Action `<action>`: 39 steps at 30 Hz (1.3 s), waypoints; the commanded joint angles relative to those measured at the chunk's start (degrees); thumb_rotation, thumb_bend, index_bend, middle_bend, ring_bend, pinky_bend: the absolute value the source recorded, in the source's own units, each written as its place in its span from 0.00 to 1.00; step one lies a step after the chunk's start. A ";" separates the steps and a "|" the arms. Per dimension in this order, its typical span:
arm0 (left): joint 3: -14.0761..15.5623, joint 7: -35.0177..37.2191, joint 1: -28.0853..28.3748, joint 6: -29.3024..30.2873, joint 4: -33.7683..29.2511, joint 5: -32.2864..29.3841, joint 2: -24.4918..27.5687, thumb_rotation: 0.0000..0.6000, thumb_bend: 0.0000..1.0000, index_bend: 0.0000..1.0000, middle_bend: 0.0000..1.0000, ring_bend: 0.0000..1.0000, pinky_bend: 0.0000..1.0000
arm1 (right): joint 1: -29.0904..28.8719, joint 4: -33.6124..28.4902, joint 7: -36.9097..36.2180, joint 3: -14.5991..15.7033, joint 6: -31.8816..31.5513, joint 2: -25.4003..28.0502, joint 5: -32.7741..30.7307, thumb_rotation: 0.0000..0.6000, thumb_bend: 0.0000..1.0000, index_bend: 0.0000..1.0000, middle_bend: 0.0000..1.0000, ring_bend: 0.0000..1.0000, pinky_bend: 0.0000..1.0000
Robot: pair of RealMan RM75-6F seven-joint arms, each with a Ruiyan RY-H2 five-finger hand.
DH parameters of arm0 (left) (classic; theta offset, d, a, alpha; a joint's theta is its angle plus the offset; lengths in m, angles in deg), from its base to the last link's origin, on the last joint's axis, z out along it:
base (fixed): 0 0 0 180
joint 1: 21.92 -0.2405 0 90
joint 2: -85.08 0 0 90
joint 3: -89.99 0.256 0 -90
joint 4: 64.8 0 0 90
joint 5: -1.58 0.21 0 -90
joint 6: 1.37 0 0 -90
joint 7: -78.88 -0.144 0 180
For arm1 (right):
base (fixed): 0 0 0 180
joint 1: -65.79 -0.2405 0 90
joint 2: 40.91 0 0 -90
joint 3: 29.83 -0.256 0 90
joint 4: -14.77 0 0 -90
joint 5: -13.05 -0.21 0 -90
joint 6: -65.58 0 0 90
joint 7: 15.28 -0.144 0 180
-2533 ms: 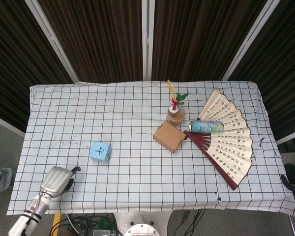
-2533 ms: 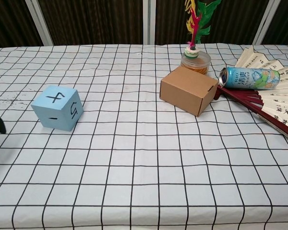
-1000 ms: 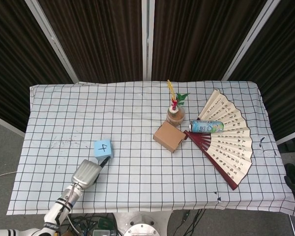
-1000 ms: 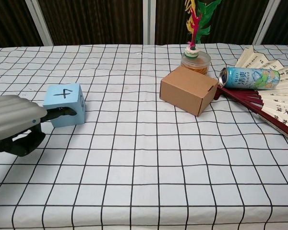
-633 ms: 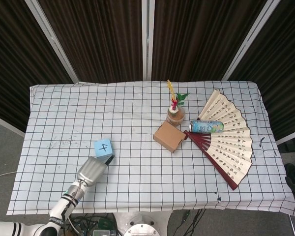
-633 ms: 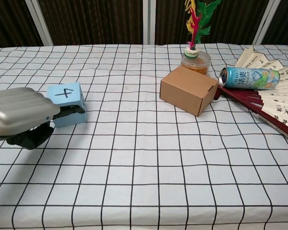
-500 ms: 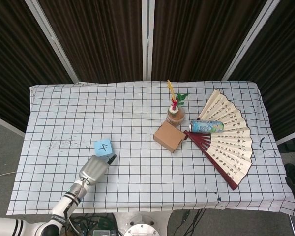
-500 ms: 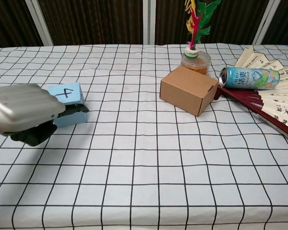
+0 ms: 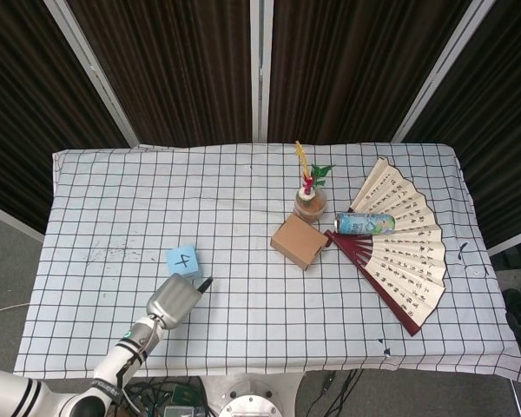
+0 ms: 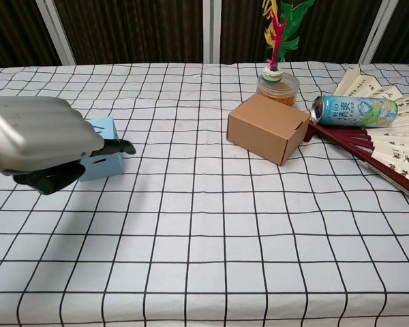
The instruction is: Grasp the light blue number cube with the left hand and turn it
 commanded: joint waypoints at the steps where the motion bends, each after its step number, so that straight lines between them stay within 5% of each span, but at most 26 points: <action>1: 2.58 -0.56 0.79 1.37 -2.00 1.57 1.94 1.00 0.67 0.11 0.87 0.94 0.95 | -0.04 0.03 0.15 0.05 0.01 -0.08 0.14 1.00 0.18 0.00 0.00 0.00 0.00; 14: 6.13 -1.70 5.90 -1.00 2.86 -3.73 3.80 1.00 0.67 0.14 0.87 0.94 0.95 | -0.20 -0.72 1.37 0.11 0.63 -0.10 -0.20 1.00 0.19 0.00 0.00 0.00 0.00; 39: 4.17 -1.72 18.52 -3.93 6.99 -15.92 2.05 1.00 0.69 0.13 0.88 0.95 0.96 | -0.43 0.28 1.28 0.13 1.81 -0.78 -0.98 1.00 0.19 0.00 0.00 0.00 0.00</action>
